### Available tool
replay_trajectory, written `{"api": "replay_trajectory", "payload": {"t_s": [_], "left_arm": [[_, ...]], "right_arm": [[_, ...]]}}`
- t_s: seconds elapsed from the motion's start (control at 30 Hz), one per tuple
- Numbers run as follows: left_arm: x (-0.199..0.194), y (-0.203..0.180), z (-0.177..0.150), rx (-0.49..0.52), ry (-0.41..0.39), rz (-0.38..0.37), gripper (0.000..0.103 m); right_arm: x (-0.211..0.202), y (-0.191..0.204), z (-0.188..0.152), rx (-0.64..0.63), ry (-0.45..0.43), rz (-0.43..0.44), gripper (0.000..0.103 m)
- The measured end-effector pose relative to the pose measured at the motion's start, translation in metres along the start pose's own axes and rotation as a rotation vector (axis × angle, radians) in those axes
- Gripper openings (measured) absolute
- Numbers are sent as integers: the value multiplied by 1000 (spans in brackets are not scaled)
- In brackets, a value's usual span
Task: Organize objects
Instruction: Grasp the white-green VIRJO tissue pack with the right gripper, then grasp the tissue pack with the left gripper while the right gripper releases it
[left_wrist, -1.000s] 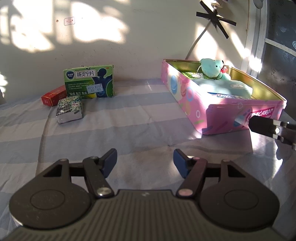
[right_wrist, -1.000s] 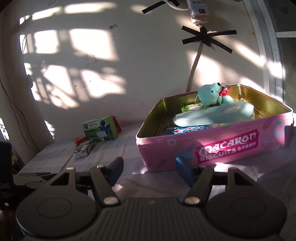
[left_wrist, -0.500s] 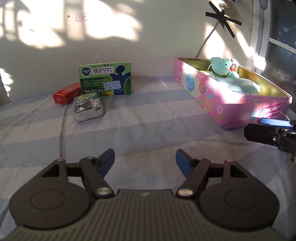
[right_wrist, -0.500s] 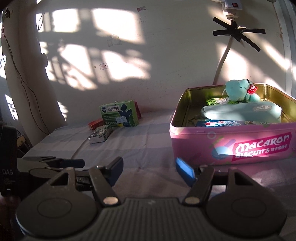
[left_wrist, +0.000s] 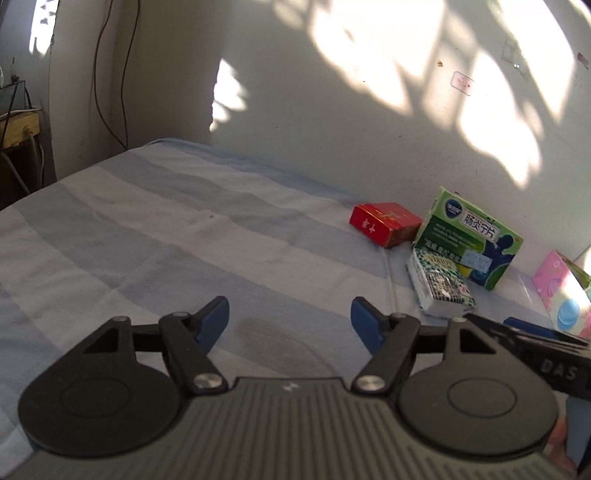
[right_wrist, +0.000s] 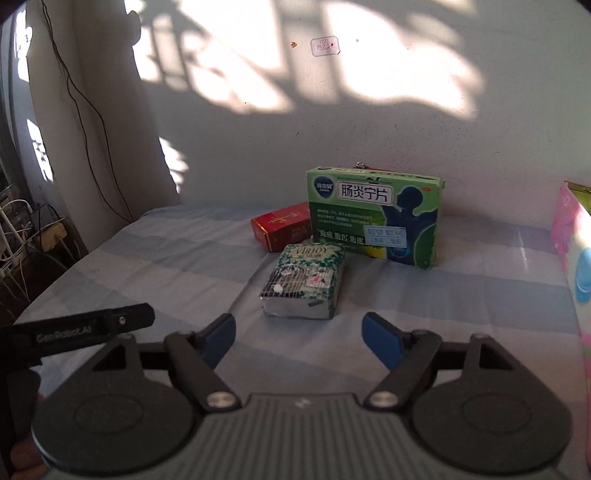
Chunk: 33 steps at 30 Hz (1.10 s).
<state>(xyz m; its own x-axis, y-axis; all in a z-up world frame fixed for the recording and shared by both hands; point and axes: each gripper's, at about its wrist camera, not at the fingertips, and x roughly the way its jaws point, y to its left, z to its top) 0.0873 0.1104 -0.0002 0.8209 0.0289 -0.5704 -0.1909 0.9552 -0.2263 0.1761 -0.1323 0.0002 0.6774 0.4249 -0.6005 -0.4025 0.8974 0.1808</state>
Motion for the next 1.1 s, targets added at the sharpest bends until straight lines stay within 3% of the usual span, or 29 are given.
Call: {"api": "replay_trajectory", "payload": {"t_s": [0.1,0.13,0.2,0.3,0.37,0.47,0.57,0.6,0.67,0.77,0.93,1.07,1.1], "left_arm": [[5,5,3,-30,21,-12,74],[6,4,3,-27,24,-11,74],[6,4,2,-22,24,-23,74],[3,3,2,-13,17,-95,74],[2,-4,-1,10,29,-191,74],[1,-21,-9,69,87,-405,74],[-4,-44,-23,156,178,-634,73],[-7,-53,-29,190,204,-701,73],[-13,-69,-40,238,241,-786,73],[-20,-87,-53,241,307,-875,73],[-36,-105,-67,258,346,-876,73],[-34,-107,-73,236,389,-808,71],[-32,-108,-76,230,406,-803,63]], "right_arm": [[40,4,15,34,45,-51,77],[48,4,17,36,55,-62,71],[48,4,17,12,49,-77,56],[26,0,6,-13,71,-14,55],[0,-2,-8,-64,87,35,55],[-54,-13,-41,-172,115,117,56],[-109,-30,-75,-237,127,116,59],[-125,-35,-84,-248,119,96,61],[-158,-46,-105,-259,77,-9,76],[-188,-65,-124,-194,37,-121,80],[-202,-72,-127,-136,-16,-65,80],[-180,-60,-120,-173,9,-5,73],[-171,-58,-119,-173,26,11,70]]}}
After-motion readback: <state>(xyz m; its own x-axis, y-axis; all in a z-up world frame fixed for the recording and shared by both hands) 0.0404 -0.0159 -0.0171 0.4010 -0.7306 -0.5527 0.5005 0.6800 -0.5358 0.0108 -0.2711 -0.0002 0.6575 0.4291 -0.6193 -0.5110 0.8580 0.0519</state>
